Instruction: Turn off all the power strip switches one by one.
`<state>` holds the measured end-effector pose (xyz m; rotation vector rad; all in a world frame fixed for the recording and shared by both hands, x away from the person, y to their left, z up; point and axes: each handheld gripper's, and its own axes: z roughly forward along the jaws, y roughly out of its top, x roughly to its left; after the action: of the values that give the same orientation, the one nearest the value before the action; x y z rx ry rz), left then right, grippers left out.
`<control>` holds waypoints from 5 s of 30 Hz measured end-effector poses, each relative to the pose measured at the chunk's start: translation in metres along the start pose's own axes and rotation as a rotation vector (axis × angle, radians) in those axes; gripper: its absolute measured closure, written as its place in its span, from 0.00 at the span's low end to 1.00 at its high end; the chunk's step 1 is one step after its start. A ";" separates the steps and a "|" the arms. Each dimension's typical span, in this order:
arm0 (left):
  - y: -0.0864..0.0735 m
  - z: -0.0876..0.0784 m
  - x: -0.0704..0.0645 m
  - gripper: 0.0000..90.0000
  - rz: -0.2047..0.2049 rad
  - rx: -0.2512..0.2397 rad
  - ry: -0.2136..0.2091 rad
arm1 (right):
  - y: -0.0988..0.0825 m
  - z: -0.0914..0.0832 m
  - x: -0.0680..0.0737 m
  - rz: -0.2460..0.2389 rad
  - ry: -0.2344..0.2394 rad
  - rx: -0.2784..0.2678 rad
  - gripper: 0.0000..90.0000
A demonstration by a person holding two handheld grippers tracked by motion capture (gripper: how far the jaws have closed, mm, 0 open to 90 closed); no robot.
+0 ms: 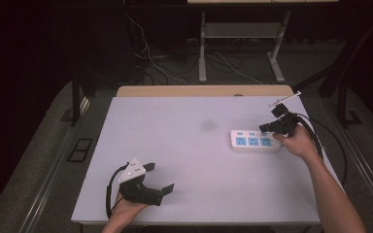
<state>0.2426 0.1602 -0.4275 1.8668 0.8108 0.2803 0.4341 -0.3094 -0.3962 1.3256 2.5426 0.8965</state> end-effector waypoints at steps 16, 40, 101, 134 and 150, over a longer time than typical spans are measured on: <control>0.000 0.000 0.000 0.00 0.002 0.001 0.000 | 0.013 0.003 0.012 -0.032 0.021 0.006 1.00; 0.000 -0.001 0.001 0.00 0.002 0.002 0.001 | 0.014 0.024 0.015 -0.030 0.041 0.040 1.00; -0.001 -0.002 0.002 0.00 0.000 0.003 0.007 | 0.004 0.028 0.009 0.018 0.084 -0.012 1.00; 0.000 -0.001 0.003 0.00 -0.001 0.004 0.002 | 0.032 0.020 0.034 -0.064 0.095 -0.001 1.00; 0.000 -0.003 0.003 0.00 0.003 0.004 0.003 | 0.032 0.038 0.036 -0.054 0.108 0.020 1.00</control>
<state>0.2430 0.1639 -0.4272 1.8715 0.8114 0.2837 0.4488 -0.2501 -0.4040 1.2393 2.6608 0.9601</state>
